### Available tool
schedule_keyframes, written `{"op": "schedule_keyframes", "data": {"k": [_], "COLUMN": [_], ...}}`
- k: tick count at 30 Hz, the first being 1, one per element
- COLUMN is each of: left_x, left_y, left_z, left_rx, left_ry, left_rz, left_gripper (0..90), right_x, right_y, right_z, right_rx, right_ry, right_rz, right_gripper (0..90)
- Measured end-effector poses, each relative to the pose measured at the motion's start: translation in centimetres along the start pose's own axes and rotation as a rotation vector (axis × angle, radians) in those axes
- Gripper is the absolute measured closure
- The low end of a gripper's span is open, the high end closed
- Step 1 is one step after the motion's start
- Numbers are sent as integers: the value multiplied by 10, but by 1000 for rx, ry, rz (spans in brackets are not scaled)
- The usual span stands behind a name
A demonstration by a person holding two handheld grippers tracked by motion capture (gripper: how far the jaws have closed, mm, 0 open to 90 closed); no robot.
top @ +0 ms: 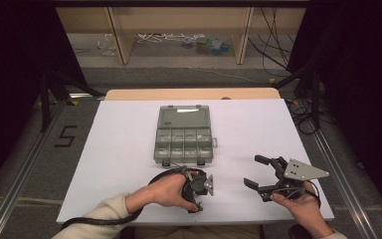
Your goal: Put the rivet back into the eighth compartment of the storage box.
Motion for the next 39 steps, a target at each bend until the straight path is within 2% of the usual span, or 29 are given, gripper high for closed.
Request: {"op": "schedule_keyframes", "data": {"k": [7, 10, 19, 30, 35, 39], "left_x": [2, 3, 4, 3, -1, -1], "left_y": [1, 2, 2, 3, 3, 4], "left_z": [2, 2, 6, 4, -1, -1], "left_rx": [-6, -7, 2, -14, -49, -41], "left_ry": [13, 35, 21, 62, 101, 103], "left_rz": [-19, -17, -38, -23, -1, -5], "left_gripper": [540, 639, 816, 825, 826, 826], "right_x": [0, 0, 0, 0, 0, 0], "right_y": [0, 0, 0, 0, 0, 1], "right_z": [0, 0, 0, 0, 0, 0], "right_rx": [0, 0, 3, 0, 3, 3], "right_ry": [-1, 4, 5, 5, 5, -1], "right_rz": [-1, 2, 4, 7, 4, 8], "right_gripper": [161, 161, 161, 161, 162, 162]}}
Point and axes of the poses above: each handheld gripper's, and its own axes: y roughly backward along the jaws, x roughly out of its top, z roughly to its right, the point moved 2 cm from there along -y, roughly forward along the jaws, and after that the axes turned 3 degrees about y, right-handed, at the moved point
